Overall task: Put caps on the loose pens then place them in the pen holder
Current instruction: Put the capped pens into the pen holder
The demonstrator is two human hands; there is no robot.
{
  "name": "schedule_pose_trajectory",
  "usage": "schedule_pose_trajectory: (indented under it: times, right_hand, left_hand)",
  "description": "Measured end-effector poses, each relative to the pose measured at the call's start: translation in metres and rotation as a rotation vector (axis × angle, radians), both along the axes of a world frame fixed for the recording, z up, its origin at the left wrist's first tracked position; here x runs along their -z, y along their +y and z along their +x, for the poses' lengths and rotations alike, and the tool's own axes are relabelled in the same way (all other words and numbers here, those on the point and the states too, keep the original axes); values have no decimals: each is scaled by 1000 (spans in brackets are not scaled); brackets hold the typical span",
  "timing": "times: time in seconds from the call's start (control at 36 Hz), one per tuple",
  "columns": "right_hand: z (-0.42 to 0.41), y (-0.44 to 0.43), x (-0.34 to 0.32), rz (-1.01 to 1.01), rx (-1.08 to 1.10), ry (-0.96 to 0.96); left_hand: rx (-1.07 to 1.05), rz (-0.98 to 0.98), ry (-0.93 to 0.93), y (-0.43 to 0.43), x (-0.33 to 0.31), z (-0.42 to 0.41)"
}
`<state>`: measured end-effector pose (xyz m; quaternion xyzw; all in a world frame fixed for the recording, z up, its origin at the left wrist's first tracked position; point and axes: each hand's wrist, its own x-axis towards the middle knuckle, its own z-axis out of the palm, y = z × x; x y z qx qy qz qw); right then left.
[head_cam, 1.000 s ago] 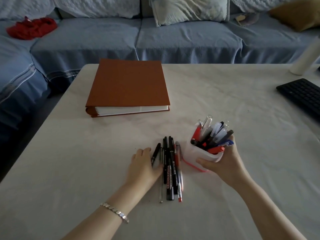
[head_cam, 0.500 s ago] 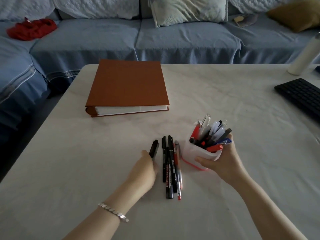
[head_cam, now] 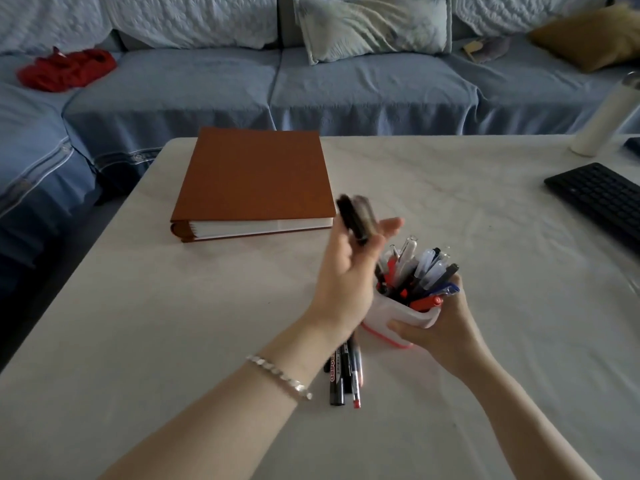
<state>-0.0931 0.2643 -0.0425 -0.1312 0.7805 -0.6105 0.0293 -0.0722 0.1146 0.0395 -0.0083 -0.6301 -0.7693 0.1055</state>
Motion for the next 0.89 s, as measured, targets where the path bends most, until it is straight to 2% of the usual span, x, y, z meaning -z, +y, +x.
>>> schedule_pose_trajectory:
  times: [0.14,0.25,0.42,0.47,0.58,0.72,0.81,0.89]
  right_hand:
    - [0,0,-4,-17,-26,-52]
    - [5,-2,-7,-43,2,17]
    - [4,0,-2,-64,-10,-12]
    - [3,2,0,-70,-11,-50]
    - [3,1,2,-54,-1,2]
    - [2,3,-1,-53,-38,-68]
    - [-1,2,-6,-43,-52,-69]
    - [-1,-2,-6,-81,-11,-22]
  left_hand:
    - [25,-239,-92,20,21,-5]
    - [-23,-213,-96,13,17,-11]
    - [-139,-389,150,-6,15,-11]
    - [-203,-520,228,-8,19,-13]
    - [-208,-809,395,-6,26,-15]
    - [-92,-982,340,6,42,-10]
    - [82,-1067,245,12,43,-11]
    - [264,-970,118,16,30,-21]
